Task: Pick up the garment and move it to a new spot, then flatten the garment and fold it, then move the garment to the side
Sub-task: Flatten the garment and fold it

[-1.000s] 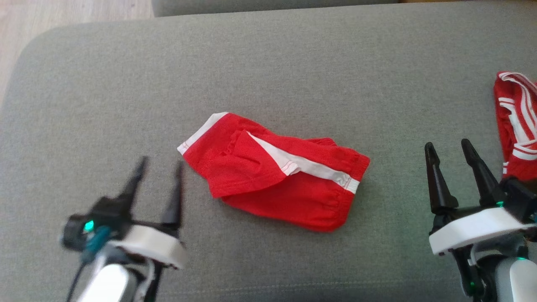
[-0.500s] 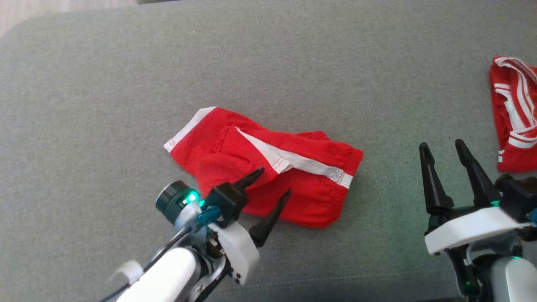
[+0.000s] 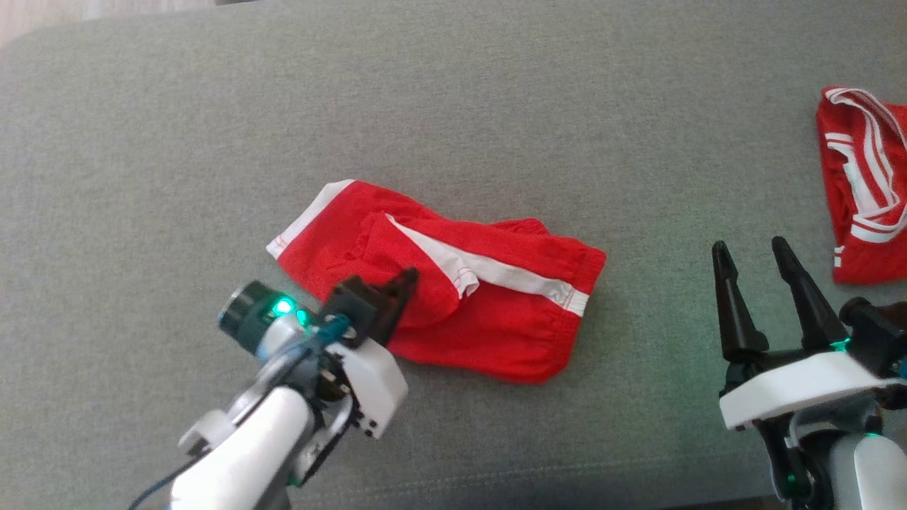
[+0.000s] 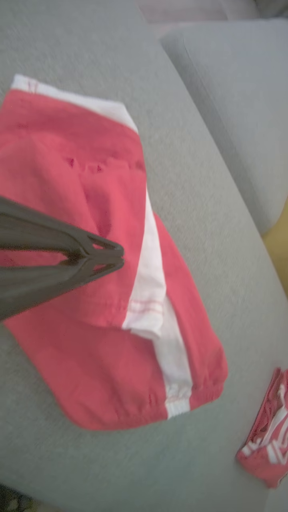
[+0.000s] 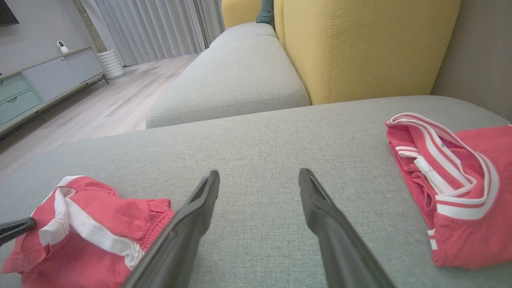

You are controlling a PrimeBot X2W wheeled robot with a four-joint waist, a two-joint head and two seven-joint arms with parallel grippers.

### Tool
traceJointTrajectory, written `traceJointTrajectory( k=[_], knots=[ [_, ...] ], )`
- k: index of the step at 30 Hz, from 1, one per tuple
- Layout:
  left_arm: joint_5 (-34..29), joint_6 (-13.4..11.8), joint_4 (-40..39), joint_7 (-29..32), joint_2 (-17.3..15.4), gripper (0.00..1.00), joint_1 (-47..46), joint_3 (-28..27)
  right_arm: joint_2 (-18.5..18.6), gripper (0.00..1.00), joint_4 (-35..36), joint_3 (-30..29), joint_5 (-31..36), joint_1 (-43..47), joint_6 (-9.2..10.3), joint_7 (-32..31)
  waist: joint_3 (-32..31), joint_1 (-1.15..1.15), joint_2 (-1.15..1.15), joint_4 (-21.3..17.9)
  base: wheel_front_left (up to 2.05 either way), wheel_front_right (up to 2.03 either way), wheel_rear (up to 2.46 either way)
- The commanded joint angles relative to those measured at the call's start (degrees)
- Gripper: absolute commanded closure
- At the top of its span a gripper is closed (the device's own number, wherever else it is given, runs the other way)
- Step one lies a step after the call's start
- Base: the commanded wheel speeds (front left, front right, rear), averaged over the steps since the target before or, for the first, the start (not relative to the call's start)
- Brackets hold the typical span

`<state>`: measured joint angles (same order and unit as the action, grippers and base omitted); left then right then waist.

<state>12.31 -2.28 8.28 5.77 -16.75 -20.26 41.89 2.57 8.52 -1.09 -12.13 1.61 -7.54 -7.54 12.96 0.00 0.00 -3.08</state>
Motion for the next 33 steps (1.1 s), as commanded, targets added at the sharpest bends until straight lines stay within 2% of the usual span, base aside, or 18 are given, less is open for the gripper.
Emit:
traceJointTrajectory(
  k=[1,14,26,27,28,33],
  knots=[
    [0.61,-1.12,-2.12,-1.14,-1.77,1.00,-1.47,-3.42,0.31,0.00,1.91,0.81,-0.51,-2.02,0.05,0.52,-0.11,0.00,0.00,0.39,0.00,0.00,0.00],
    [5.98,-7.90,-6.03,-7.78,-5.17,1.00,6.02,-12.54,0.31,0.00,2.11,0.31,-0.40,-1.68,0.05,0.03,-0.86,0.00,0.00,2.63,0.00,0.00,0.00],
    [8.50,-9.92,-8.36,-13.01,-5.15,0.98,8.48,-16.07,0.31,0.00,2.80,0.24,-0.15,-1.38,0.05,-0.49,-1.50,0.00,0.00,3.05,0.00,0.00,0.00],
    [8.85,-10.22,-8.55,-13.82,-4.93,0.55,8.71,-16.56,0.31,0.00,2.82,0.17,-0.14,-1.35,0.05,-0.51,-1.62,0.00,0.00,3.06,0.00,0.00,0.00],
    [9.15,-10.60,-8.84,-15.01,-4.67,0.00,8.93,-17.19,0.31,0.00,2.83,0.12,-0.11,-1.32,0.05,-0.54,-1.80,0.00,0.00,3.05,0.00,0.00,0.00],
    [11.37,-11.78,-9.56,-18.88,-3.78,0.00,11.10,-20.73,0.31,0.00,2.92,-0.18,-0.13,-1.11,0.05,-0.68,-2.80,0.00,0.00,3.12,0.00,0.00,0.00]
  ],
)
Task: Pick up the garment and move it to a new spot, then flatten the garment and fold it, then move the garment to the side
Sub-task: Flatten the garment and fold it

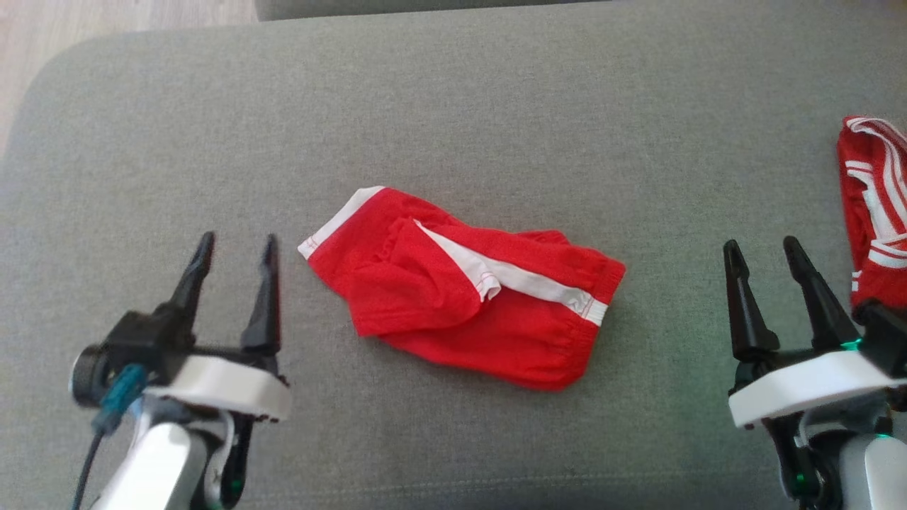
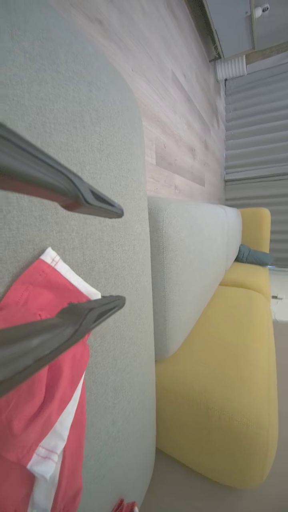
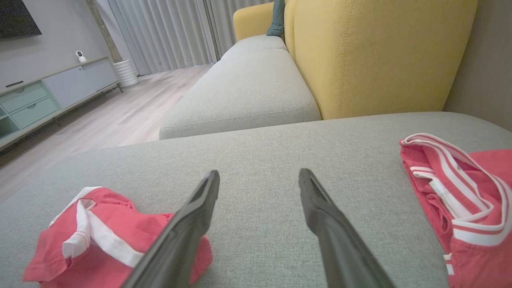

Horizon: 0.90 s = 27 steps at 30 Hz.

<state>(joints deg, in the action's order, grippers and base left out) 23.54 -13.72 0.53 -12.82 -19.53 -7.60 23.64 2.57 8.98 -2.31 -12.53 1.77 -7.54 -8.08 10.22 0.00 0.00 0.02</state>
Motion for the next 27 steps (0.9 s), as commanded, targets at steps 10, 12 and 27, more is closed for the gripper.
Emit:
traceJointTrajectory(
  k=[10,12,27],
  knots=[
    [0.94,-0.69,-1.77,-2.04,-1.65,0.00,3.90,-7.64,0.31,0.00,2.79,0.99,0.68,-0.30,0.05,-0.27,-2.26,0.00,0.00,0.16,0.00,0.00,0.00],
    [0.75,-0.67,-1.86,-2.09,-1.52,0.00,4.71,-8.03,0.31,0.00,2.82,1.09,0.66,-0.04,0.05,-0.29,-2.70,0.00,0.00,0.10,0.00,0.00,0.00],
    [-0.40,0.26,-1.35,-2.17,-0.38,0.00,5.99,-8.91,0.31,0.00,3.10,1.39,0.49,0.64,0.05,-0.71,-3.59,0.00,0.00,0.04,0.00,0.00,0.00]
  ],
)
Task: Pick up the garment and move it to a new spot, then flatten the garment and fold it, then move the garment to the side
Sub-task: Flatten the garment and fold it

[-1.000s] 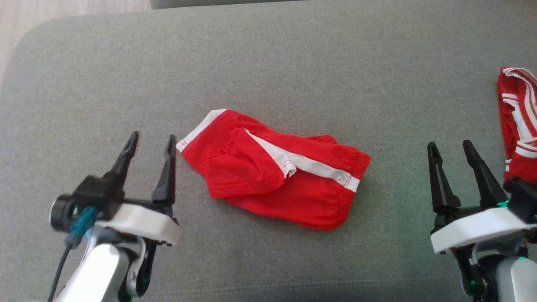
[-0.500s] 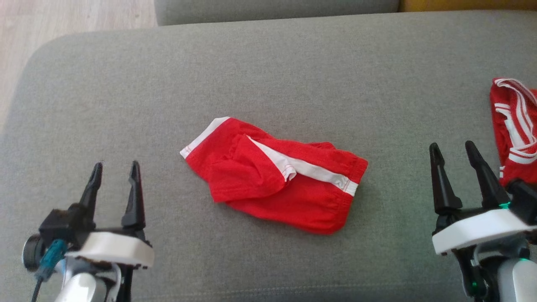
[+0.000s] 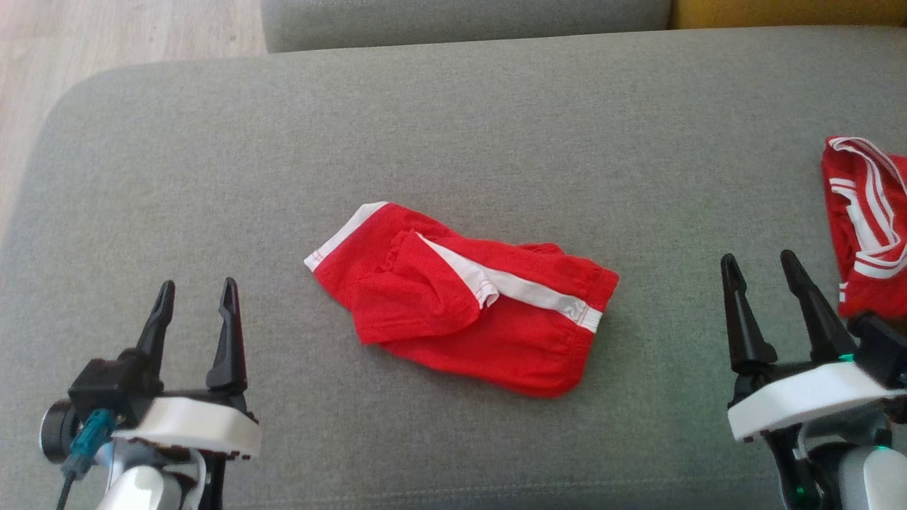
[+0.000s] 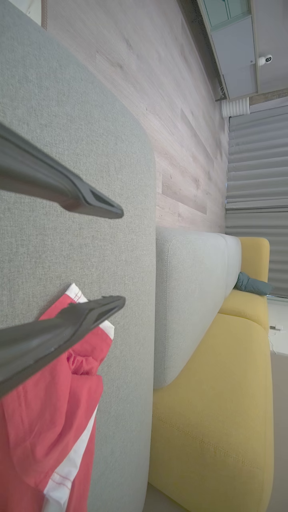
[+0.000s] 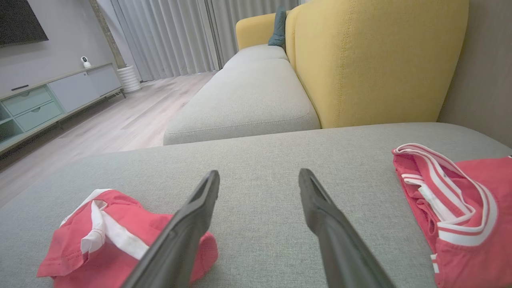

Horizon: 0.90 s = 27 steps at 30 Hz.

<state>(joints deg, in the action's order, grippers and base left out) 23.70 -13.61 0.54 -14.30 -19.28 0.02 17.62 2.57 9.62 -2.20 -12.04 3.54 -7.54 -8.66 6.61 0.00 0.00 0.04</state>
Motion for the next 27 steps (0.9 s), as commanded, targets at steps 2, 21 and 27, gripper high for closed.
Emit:
traceJointTrajectory(
  k=[2,21,27],
  knots=[
    [-0.70,0.32,-1.29,-0.69,-0.50,0.00,-1.69,-2.90,0.31,0.00,2.49,1.32,-0.03,-1.15,0.05,-0.15,0.08,0.00,0.00,0.03,0.00,0.00,0.00],
    [-1.28,10.55,-2.25,14.11,3.82,0.00,-11.51,12.23,0.31,0.00,2.66,1.88,-0.05,-2.06,0.05,-0.40,2.45,0.00,0.00,0.10,0.00,0.00,0.00],
    [-0.33,14.22,-0.24,22.70,6.49,0.00,-15.81,18.22,0.31,0.00,2.25,2.36,-0.35,-2.32,0.05,-0.18,3.33,0.00,0.00,-1.68,0.00,0.00,0.00]
  ],
)
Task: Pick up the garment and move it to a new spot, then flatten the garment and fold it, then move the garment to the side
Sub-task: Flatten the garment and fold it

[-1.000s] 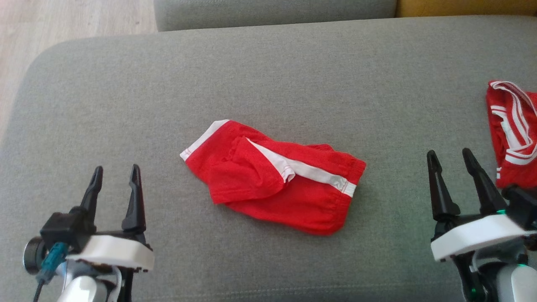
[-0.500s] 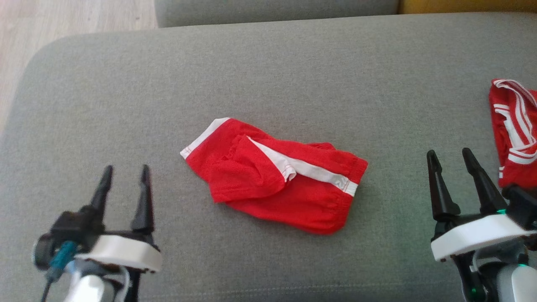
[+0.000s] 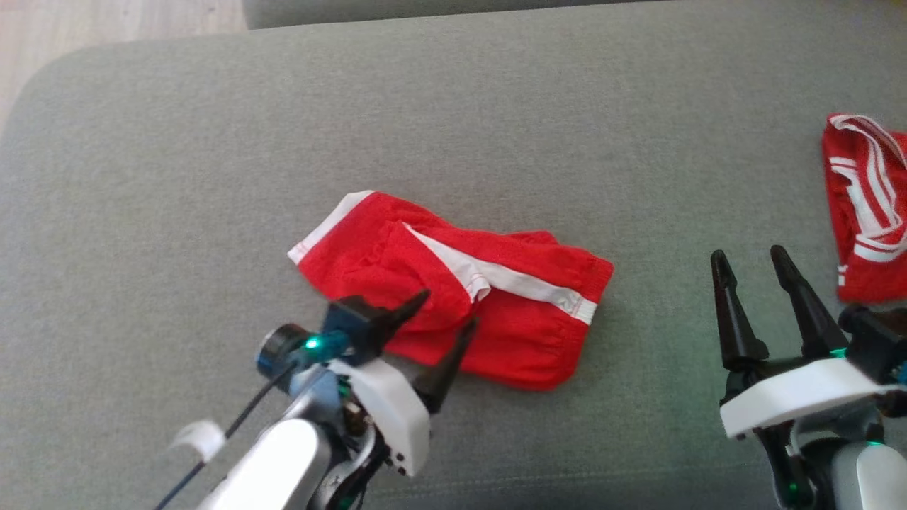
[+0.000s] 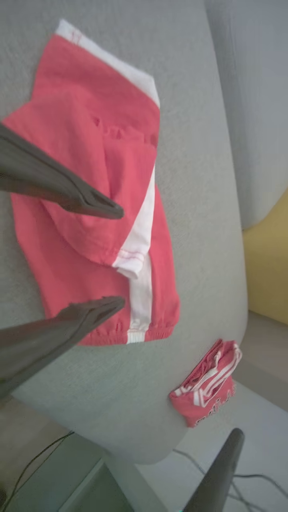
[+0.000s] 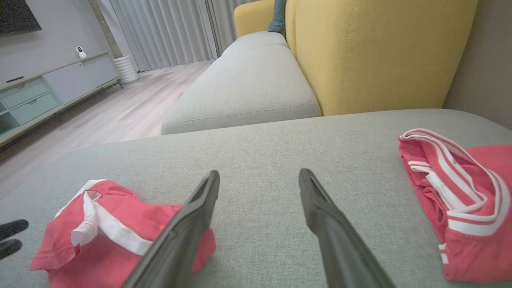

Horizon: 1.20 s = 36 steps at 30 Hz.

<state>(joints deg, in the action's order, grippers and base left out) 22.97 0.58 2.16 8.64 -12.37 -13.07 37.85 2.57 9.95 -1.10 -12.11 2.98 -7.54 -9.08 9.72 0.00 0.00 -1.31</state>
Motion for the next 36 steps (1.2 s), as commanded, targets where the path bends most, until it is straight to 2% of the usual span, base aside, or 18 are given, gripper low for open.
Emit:
traceJointTrajectory(
  k=[1,4,12,13,14,15,25,36],
  knots=[
    [0.48,0.36,-1.52,0.49,-0.08,0.00,-3.32,-1.50,0.31,0.00,1.82,1.34,-0.37,-1.81,0.05,0.32,0.41,0.00,0.00,-0.73,0.00,0.00,0.00],
    [0.06,0.72,-0.18,1.75,0.67,0.00,-4.97,-0.41,0.31,0.00,1.63,1.35,-0.58,-1.93,0.05,0.64,0.95,0.00,0.00,-1.74,0.00,0.00,0.00],
    [-1.31,-0.20,4.99,2.51,1.47,0.00,-8.16,0.05,0.31,0.00,1.26,1.36,-1.02,-2.28,0.05,1.45,2.27,0.00,0.00,-3.57,0.00,0.00,0.00],
    [-1.56,-0.52,5.56,2.58,1.53,0.29,-8.45,0.04,0.31,0.00,1.18,1.35,-1.09,-2.34,0.05,1.54,2.39,0.00,0.00,-3.67,0.00,0.00,0.00],
    [-1.88,-0.81,5.98,2.45,1.57,0.74,-8.75,0.05,0.31,0.00,1.13,1.32,-1.15,-2.37,0.05,1.62,2.49,0.00,0.00,-3.71,0.00,0.00,0.00],
    [-2.16,-1.13,6.36,2.29,1.56,1.00,-8.98,0.00,0.31,0.00,1.08,1.30,-1.21,-2.40,0.05,1.72,2.60,0.00,0.00,-3.75,0.00,0.00,0.00],
    [-3.84,-3.63,4.89,-0.64,-0.67,1.00,-8.72,-1.52,0.31,0.00,0.60,0.67,-1.78,-2.56,0.05,2.41,3.07,0.00,0.00,-2.34,0.00,0.00,0.00],
    [-1.95,-10.97,-3.54,-2.03,-9.67,1.00,2.15,-10.01,0.31,0.00,-0.31,0.03,-2.22,-2.79,0.05,2.81,3.37,0.00,0.00,0.47,0.00,0.00,0.00]
  ],
)
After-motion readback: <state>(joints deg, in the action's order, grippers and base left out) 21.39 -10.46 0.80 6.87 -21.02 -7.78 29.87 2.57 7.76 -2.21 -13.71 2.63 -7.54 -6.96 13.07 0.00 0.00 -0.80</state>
